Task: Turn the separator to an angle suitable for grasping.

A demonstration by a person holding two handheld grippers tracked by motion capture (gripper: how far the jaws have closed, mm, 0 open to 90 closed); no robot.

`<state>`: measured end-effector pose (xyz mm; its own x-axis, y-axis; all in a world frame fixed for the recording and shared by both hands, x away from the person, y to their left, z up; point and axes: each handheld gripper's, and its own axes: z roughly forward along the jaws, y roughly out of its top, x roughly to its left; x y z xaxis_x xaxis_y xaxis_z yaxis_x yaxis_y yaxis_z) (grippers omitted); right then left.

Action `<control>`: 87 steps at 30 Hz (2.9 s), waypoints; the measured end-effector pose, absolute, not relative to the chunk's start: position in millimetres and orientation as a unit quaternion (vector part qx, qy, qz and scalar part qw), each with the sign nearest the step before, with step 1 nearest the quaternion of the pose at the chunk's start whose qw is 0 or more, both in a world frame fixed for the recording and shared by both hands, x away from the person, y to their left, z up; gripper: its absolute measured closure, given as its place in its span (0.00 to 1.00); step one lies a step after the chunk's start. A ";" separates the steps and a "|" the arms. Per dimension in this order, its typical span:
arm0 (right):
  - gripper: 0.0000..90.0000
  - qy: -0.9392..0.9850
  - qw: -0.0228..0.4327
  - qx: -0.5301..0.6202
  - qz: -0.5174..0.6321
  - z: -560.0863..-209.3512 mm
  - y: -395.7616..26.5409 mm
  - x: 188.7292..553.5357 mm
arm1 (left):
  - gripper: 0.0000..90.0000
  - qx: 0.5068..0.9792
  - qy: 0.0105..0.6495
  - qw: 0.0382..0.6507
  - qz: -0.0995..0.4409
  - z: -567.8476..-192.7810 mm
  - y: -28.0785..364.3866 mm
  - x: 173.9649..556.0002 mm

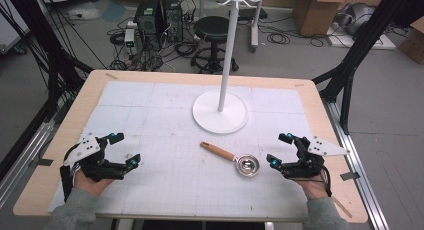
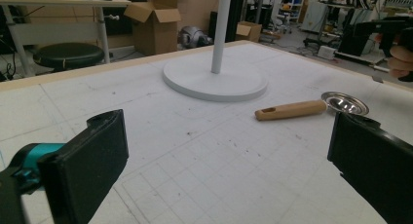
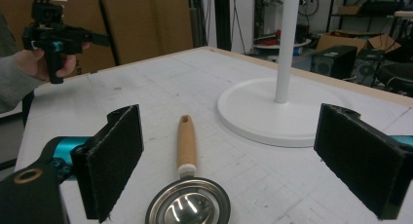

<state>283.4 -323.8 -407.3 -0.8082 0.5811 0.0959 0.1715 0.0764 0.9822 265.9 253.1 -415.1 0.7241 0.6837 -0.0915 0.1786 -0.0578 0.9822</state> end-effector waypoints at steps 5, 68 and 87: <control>0.11 0.710 0.168 0.273 0.627 -405.7 -322.5 285.6 | 0.02 0.692 0.311 0.620 0.200 -414.4 253.4 266.1; 1.00 0.838 0.098 0.265 0.466 -403.8 -244.1 353.6 | 0.02 0.702 0.330 0.597 0.205 -419.0 261.2 259.4; 1.00 0.871 0.066 0.251 0.417 -414.5 -210.0 374.5 | 0.02 0.708 0.332 0.591 0.199 -420.5 260.2 257.6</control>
<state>374.5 -210.0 -414.5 -0.8651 0.4927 0.0936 0.3820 0.5264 0.7596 257.6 260.2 -420.5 0.7001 0.7054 -0.1109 0.2356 -0.0815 0.9684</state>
